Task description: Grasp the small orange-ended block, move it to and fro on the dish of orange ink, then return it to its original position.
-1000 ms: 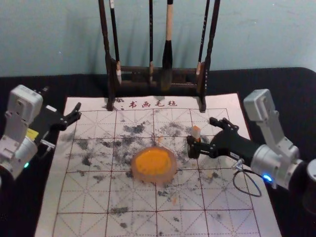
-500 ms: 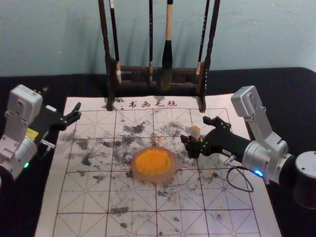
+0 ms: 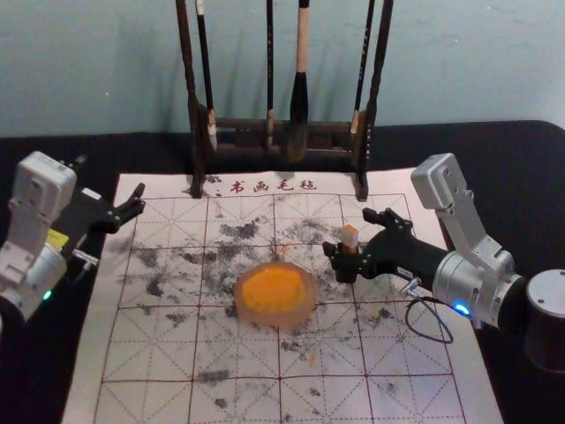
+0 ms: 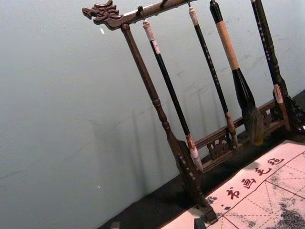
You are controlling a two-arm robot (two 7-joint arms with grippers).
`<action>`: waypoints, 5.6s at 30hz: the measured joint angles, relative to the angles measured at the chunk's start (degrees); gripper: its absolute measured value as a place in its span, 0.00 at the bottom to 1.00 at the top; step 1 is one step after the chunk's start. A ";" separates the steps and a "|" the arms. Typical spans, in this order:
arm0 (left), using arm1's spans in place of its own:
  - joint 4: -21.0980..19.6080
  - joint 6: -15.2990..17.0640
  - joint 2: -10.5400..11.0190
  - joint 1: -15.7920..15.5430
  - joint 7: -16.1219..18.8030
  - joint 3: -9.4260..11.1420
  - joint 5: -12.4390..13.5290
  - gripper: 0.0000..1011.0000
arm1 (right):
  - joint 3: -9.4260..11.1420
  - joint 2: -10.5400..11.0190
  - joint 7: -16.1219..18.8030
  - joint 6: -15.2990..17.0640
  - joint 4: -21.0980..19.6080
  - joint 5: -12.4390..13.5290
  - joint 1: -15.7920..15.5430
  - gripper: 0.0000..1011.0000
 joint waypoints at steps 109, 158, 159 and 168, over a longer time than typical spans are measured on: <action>0.00 0.00 0.00 0.00 0.00 0.00 0.00 0.99 | -8.91 -1.09 24.30 -8.21 9.71 4.47 13.78 0.13; 0.00 0.00 0.00 0.00 0.00 0.00 0.00 0.99 | -12.15 -3.61 20.80 -3.01 14.94 6.20 16.73 0.13; 0.00 0.00 0.00 0.00 0.00 0.00 0.00 0.99 | -12.18 -3.59 20.73 -3.04 14.92 6.14 16.70 0.13; 0.00 0.00 0.00 0.00 0.00 0.00 0.00 0.99 | -12.28 -3.46 20.62 -3.11 14.71 5.89 16.56 0.13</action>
